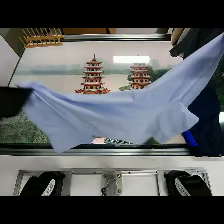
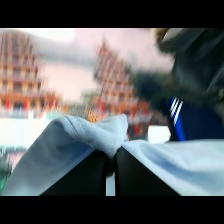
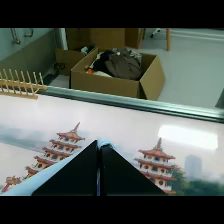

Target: Fold the clothes and pants, and hang the long-sleeved shirts on hangers.

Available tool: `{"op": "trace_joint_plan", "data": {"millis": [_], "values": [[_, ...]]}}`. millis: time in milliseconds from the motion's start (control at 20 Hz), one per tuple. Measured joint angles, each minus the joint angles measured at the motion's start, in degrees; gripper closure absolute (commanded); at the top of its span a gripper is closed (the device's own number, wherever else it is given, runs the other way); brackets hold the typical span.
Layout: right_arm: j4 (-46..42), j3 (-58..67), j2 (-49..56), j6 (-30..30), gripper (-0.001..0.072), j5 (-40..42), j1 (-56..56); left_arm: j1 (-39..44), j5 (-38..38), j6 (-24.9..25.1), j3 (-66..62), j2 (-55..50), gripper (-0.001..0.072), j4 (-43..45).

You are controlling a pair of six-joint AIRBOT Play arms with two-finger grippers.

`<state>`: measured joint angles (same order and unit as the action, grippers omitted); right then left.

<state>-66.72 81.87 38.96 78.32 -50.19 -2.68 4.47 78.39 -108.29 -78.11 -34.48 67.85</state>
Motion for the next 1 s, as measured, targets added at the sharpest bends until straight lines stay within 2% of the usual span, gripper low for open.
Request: {"op": "trace_joint_plan", "data": {"millis": [150, 250, 400, 550, 600, 650, 700, 750, 850, 950, 1000], "values": [[2.47, -0.02, 6.93, 1.70, 0.0703, -0.02, -0.52, 0.02, 4.13, -1.20, 8.57, -3.39, 0.0699, -0.24], [3.61, -0.02, 14.08, 1.66, 0.0703, 2.12, -2.16, 0.02, 1.51, -1.09, 14.25, -7.06, 0.0699, -0.26], [4.57, -0.02, 26.12, -0.98, 0.0702, 10.54, -5.62, 0.02, -9.05, 1.44, 19.67, -15.32, 0.0699, -0.33], [5.03, -0.02, 37.40, -2.40, 0.0687, 21.70, -8.55, -0.26, -22.36, 4.24, 19.41, -25.73, 0.0699, -0.35], [5.11, 0.02, 40.26, -2.71, 0.0570, 24.92, -9.18, -0.50, -26.45, 4.79, 18.14, -29.18, 0.0691, -0.37], [5.35, 0.04, 42.82, -2.91, 0.0322, 27.96, -9.68, -0.74, -30.29, 5.35, 16.35, -32.89, 0.0405, -0.35], [5.42, 0.04, 44.72, -2.91, 0.0163, 30.03, -9.99, -0.87, -33.11, 5.66, 14.43, -36.20, 0.0076, -0.35], [5.40, 0.04, 46.25, -2.93, 0.0159, 31.78, -10.21, -0.96, -35.36, 5.95, 12.26, -39.32, 0.0017, -0.35], [5.42, 0.09, 47.50, -2.93, 0.0163, 33.88, -10.25, -1.36, -37.75, 6.64, 7.43, -44.96, 0.0023, -0.31], [5.40, 0.09, 46.64, -3.13, 0.0246, 34.34, -9.64, -2.54, -37.40, 7.37, 2.89, -48.52, 0.0023, -0.13], [5.16, 0.11, 45.44, -3.15, 0.0244, 33.77, -9.05, -3.45, -36.24, 8.22, 1.14, -49.66, 0.0023, -0.13]]}}
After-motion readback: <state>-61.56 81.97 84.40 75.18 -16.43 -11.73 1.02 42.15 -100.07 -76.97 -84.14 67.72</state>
